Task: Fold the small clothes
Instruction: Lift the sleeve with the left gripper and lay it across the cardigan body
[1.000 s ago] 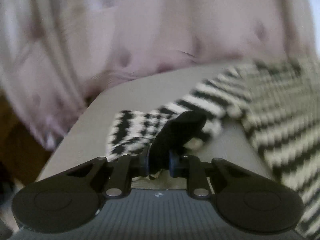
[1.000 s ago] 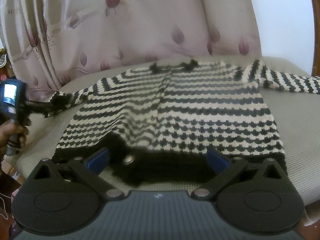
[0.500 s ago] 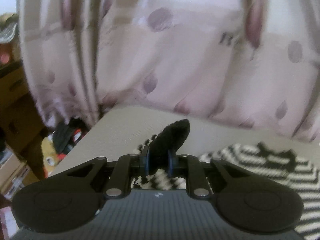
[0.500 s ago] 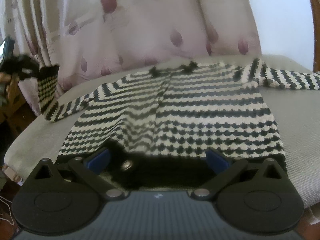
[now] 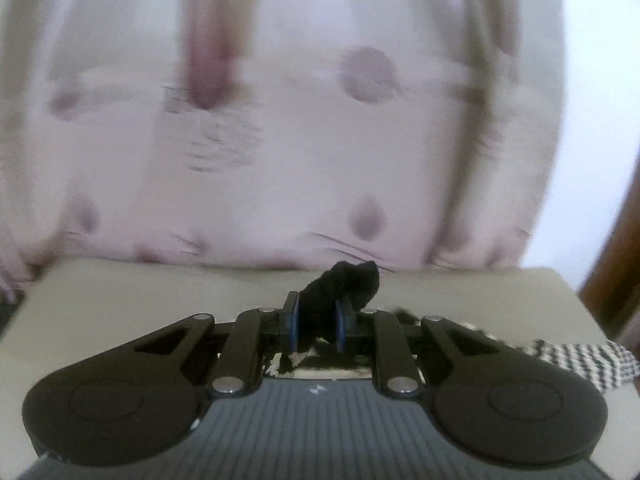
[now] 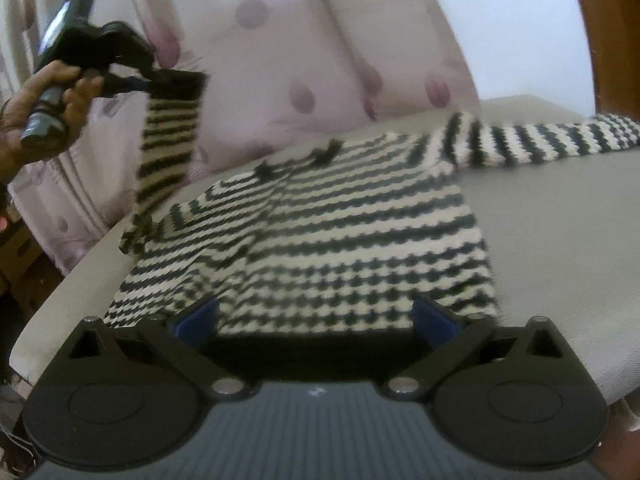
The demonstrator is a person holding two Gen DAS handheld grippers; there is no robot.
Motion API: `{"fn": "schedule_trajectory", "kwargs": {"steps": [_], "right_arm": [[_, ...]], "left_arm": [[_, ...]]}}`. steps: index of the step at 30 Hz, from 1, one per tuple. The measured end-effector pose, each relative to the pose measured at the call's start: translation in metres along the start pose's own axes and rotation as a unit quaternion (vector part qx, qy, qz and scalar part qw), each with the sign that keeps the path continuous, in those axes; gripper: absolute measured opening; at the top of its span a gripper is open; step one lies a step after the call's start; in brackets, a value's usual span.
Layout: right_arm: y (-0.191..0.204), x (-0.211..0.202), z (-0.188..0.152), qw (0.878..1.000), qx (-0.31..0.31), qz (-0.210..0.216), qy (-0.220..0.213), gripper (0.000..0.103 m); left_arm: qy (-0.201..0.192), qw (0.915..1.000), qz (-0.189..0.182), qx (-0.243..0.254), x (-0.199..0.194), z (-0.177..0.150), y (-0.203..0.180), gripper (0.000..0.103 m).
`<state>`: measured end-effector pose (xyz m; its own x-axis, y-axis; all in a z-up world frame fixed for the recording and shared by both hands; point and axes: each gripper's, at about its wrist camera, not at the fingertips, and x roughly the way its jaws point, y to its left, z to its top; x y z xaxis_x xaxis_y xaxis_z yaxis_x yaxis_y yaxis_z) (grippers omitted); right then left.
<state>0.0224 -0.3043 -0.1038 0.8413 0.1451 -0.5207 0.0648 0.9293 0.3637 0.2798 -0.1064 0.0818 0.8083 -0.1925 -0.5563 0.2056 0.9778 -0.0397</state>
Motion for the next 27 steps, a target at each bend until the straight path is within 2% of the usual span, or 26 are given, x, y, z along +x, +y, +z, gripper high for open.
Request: {"fn": "schedule_trajectory", "kwargs": {"steps": [7, 11, 13, 17, 20, 22, 24, 27], "right_arm": [[-0.035, 0.0, 0.001, 0.999, 0.032, -0.008, -0.007, 0.103], [-0.053, -0.001, 0.002, 0.999, 0.045, -0.014, -0.009, 0.103], [-0.06, -0.004, 0.002, 0.999, 0.048, -0.015, -0.012, 0.103], [-0.076, -0.009, 0.014, 0.999, 0.04, -0.012, -0.025, 0.103], [-0.112, -0.006, 0.039, 0.995, 0.084, 0.012, -0.051, 0.103], [-0.144, -0.001, 0.057, 0.989, 0.124, 0.028, -0.071, 0.103], [-0.182, 0.007, 0.076, 0.983, 0.162, 0.023, -0.088, 0.101], [-0.235, 0.014, 0.099, 0.975, 0.199, -0.015, -0.102, 0.076]], "left_arm": [[0.038, 0.998, -0.042, 0.027, 0.057, -0.025, -0.084, 0.021], [0.05, 0.9971, -0.051, 0.027, 0.075, -0.042, -0.096, 0.021], [0.039, 0.9981, -0.036, 0.033, 0.073, -0.045, -0.091, 0.021], [-0.016, 0.9996, 0.015, 0.018, 0.035, -0.038, -0.053, 0.021], [-0.057, 0.996, 0.068, -0.013, -0.002, -0.03, 0.003, 0.021], [-0.087, 0.9868, 0.133, -0.03, -0.028, -0.028, 0.054, 0.021], [-0.091, 0.9765, 0.188, -0.053, -0.044, -0.029, 0.106, 0.021], [-0.078, 0.9507, 0.284, -0.098, -0.06, -0.045, 0.188, 0.021]]}}
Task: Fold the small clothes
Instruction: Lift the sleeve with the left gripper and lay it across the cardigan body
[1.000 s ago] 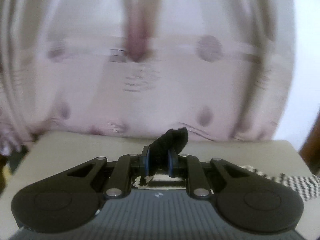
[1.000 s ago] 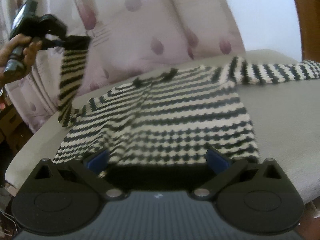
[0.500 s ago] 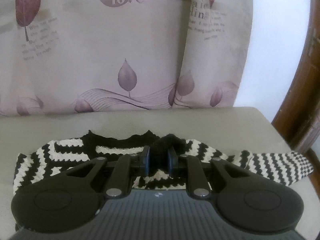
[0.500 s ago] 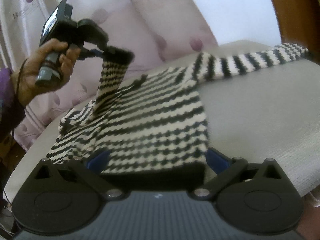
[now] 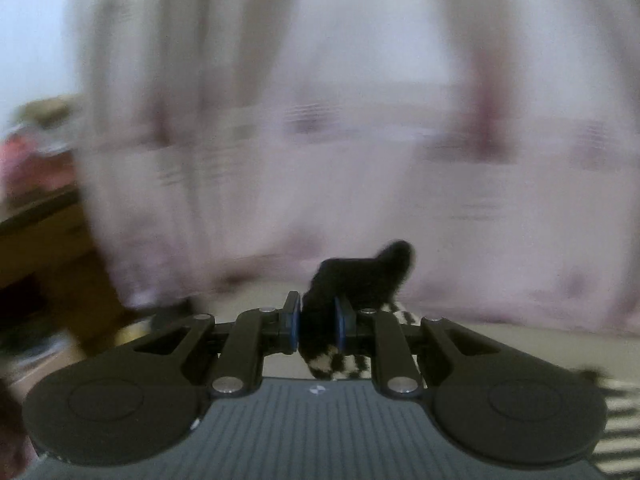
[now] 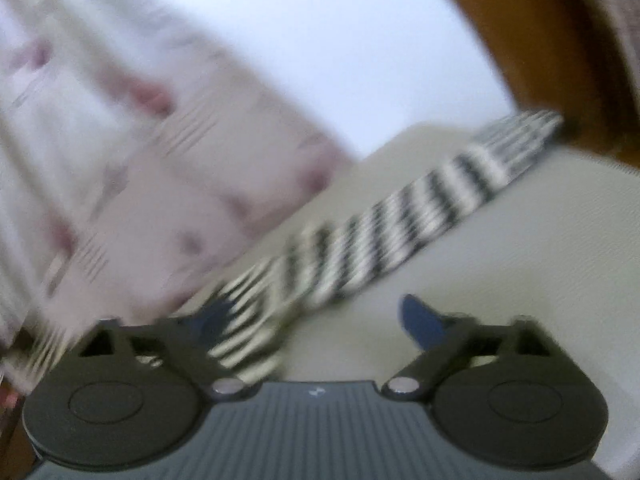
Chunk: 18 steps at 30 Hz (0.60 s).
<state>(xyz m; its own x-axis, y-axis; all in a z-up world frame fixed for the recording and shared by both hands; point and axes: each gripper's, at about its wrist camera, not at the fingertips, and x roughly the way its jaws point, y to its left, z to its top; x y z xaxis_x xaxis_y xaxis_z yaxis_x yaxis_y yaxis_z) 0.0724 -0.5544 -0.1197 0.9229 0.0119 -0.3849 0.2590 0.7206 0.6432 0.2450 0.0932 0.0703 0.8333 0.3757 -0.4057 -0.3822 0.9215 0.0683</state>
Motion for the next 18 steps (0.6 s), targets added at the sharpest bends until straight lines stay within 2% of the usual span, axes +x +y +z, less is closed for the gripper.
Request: {"fn": "schedule_trajectory", "kwargs": {"steps": [3, 7, 10, 12, 14, 16, 18], "right_arm": [[-0.038, 0.014, 0.034, 0.998, 0.032, -0.045, -0.011, 0.073], [-0.084, 0.026, 0.067, 0.991, 0.081, -0.099, -0.031, 0.074], [-0.111, 0.035, 0.085, 0.984, 0.119, -0.124, -0.047, 0.074], [-0.126, 0.041, 0.095, 0.98, 0.144, -0.124, -0.052, 0.074], [-0.139, 0.049, 0.102, 0.976, 0.177, -0.115, -0.056, 0.074], [-0.152, 0.055, 0.107, 0.97, 0.208, -0.111, -0.062, 0.073], [-0.162, 0.061, 0.114, 0.967, 0.223, -0.1, -0.075, 0.074]], "left_arm": [[0.025, 0.9956, 0.089, -0.016, 0.03, -0.023, 0.067, 0.021], [0.08, 0.9813, 0.168, -0.049, 0.058, -0.071, 0.127, 0.021], [0.124, 0.9692, 0.198, -0.078, 0.073, -0.104, 0.155, 0.021], [0.132, 0.9657, 0.21, -0.077, 0.078, -0.117, 0.165, 0.021], [0.124, 0.965, 0.22, -0.069, 0.076, -0.126, 0.164, 0.021], [0.111, 0.9677, 0.219, -0.058, 0.072, -0.129, 0.156, 0.03], [0.086, 0.9742, 0.204, -0.042, 0.065, -0.131, 0.142, 0.045]]}}
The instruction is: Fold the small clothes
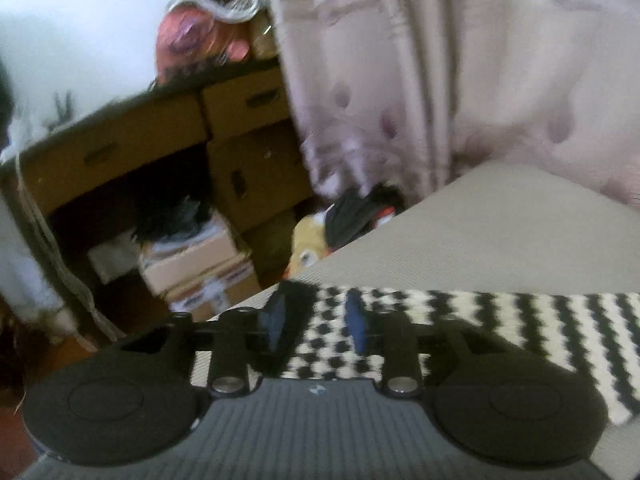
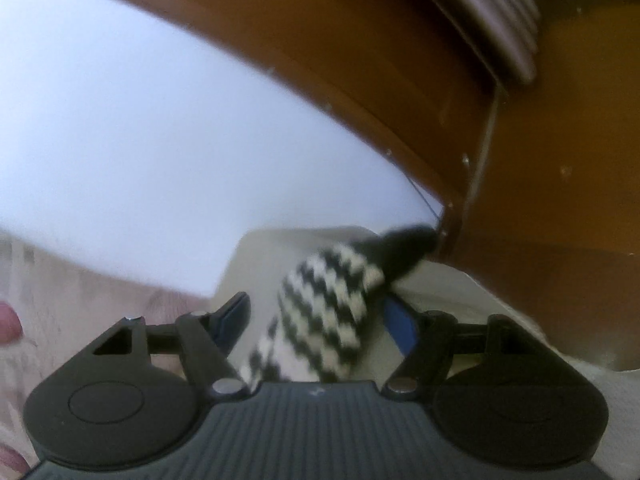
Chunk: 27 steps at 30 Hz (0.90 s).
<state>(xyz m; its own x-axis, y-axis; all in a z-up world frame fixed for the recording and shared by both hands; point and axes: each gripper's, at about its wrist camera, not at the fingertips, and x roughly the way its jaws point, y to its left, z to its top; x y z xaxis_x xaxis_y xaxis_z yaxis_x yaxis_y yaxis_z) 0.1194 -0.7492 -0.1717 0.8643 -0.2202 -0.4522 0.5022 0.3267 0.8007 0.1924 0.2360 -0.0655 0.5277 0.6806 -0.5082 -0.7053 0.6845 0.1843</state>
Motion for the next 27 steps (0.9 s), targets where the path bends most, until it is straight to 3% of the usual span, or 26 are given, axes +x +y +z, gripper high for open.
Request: {"fn": "schedule_trajectory", "kwargs": {"steps": [1, 3, 5, 6, 7, 12, 18, 22, 27], "right_arm": [[0.0, 0.005, 0.003, 1.0, 0.0, -0.001, -0.004, 0.074], [-0.003, 0.014, 0.006, 1.0, 0.002, -0.004, 0.001, 0.072], [-0.003, 0.025, 0.01, 1.0, -0.01, -0.016, -0.002, 0.043], [-0.001, 0.03, 0.01, 0.999, -0.023, -0.028, 0.004, 0.017], [0.0, 0.034, 0.011, 0.999, -0.03, -0.041, 0.009, 0.013], [0.018, 0.026, 0.011, 0.999, -0.028, -0.034, -0.017, 0.009], [0.104, 0.002, -0.019, 0.996, -0.041, 0.082, -0.021, 0.008], [0.187, -0.001, -0.069, 0.984, -0.064, 0.169, 0.006, 0.008], [0.281, 0.013, -0.171, 0.959, -0.071, 0.264, 0.076, 0.008]], "left_arm": [[-0.016, 0.9998, -0.005, 0.007, -0.009, -0.003, -0.007, 0.048], [-0.039, 0.999, -0.016, 0.013, -0.021, -0.009, -0.016, 0.065], [-0.054, 0.9977, -0.037, 0.018, -0.03, -0.017, -0.025, 0.07], [-0.057, 0.997, -0.045, 0.026, -0.033, -0.022, -0.032, 0.07], [-0.059, 0.9958, -0.059, 0.037, -0.035, -0.026, -0.039, 0.071], [-0.039, 0.9931, -0.103, 0.042, -0.023, -0.043, -0.054, 0.076], [-0.023, 0.9913, -0.129, 0.011, -0.008, -0.061, -0.048, 0.076], [0.002, 0.9881, -0.151, -0.026, 0.004, -0.063, -0.039, 0.077], [-0.015, 0.9847, -0.168, -0.043, -0.001, -0.067, -0.031, 0.087]]}}
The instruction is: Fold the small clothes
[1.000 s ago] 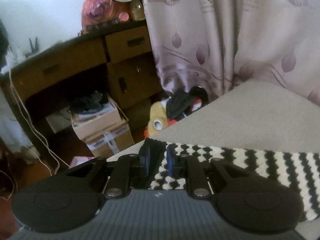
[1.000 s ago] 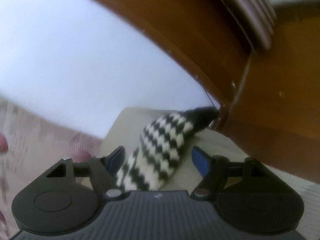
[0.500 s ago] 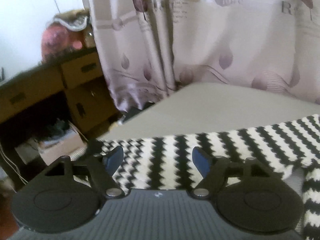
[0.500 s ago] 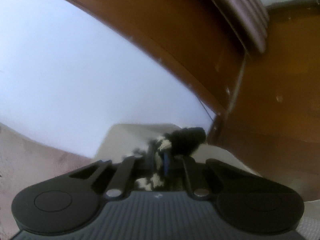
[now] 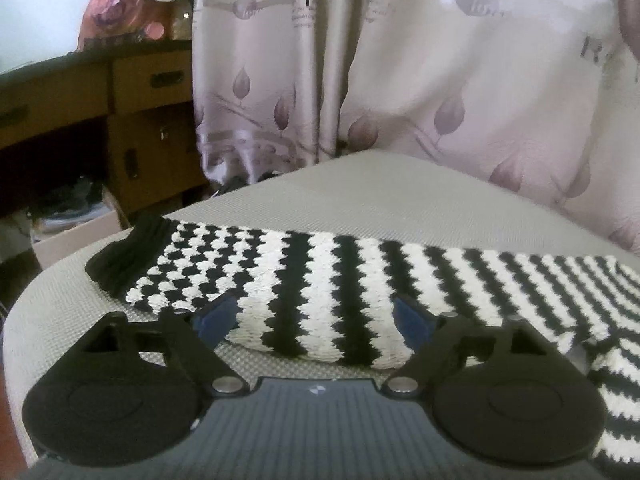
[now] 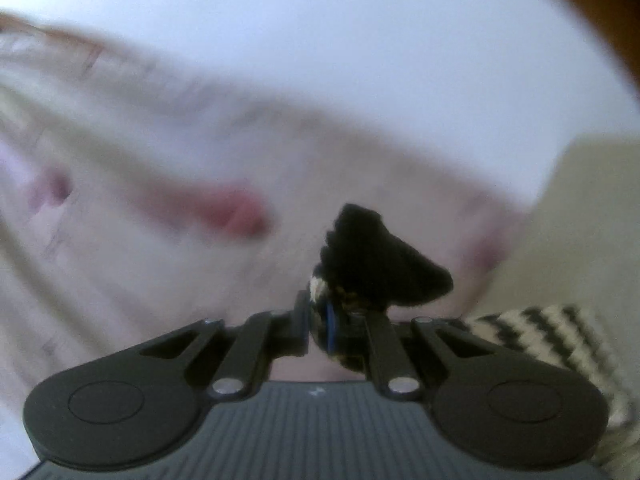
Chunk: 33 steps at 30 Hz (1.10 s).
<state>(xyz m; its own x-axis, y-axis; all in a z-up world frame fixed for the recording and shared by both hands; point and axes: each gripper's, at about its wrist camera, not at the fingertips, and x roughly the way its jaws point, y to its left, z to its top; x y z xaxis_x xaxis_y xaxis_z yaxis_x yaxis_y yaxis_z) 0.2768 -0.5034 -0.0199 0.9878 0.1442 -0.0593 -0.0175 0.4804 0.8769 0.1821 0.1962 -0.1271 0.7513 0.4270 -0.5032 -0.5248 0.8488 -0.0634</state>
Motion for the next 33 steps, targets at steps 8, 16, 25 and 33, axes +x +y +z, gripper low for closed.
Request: {"fn": "schedule_trajectory", "kwargs": {"steps": [8, 16, 25, 33], "right_arm": [[0.043, 0.099, -0.189, 0.986, -0.074, 0.007, 0.152, 0.008], [0.068, 0.127, -0.328, 0.92, -0.307, -0.06, 0.238, 0.009], [0.111, 0.1, -0.411, 0.756, -0.586, -0.012, 0.292, 0.073], [0.122, 0.01, -0.395, 0.729, -0.619, 0.062, 0.286, 0.076]], "left_arm": [[-0.013, 0.9989, -0.028, -0.036, -0.005, -0.001, 0.01, 0.096], [0.006, 0.9917, -0.052, -0.117, 0.002, -0.003, 0.036, 0.096], [0.008, 0.9914, -0.055, -0.118, 0.002, -0.003, 0.035, 0.1], [0.051, 0.9846, -0.105, -0.13, 0.006, 0.004, 0.05, 0.093]]}}
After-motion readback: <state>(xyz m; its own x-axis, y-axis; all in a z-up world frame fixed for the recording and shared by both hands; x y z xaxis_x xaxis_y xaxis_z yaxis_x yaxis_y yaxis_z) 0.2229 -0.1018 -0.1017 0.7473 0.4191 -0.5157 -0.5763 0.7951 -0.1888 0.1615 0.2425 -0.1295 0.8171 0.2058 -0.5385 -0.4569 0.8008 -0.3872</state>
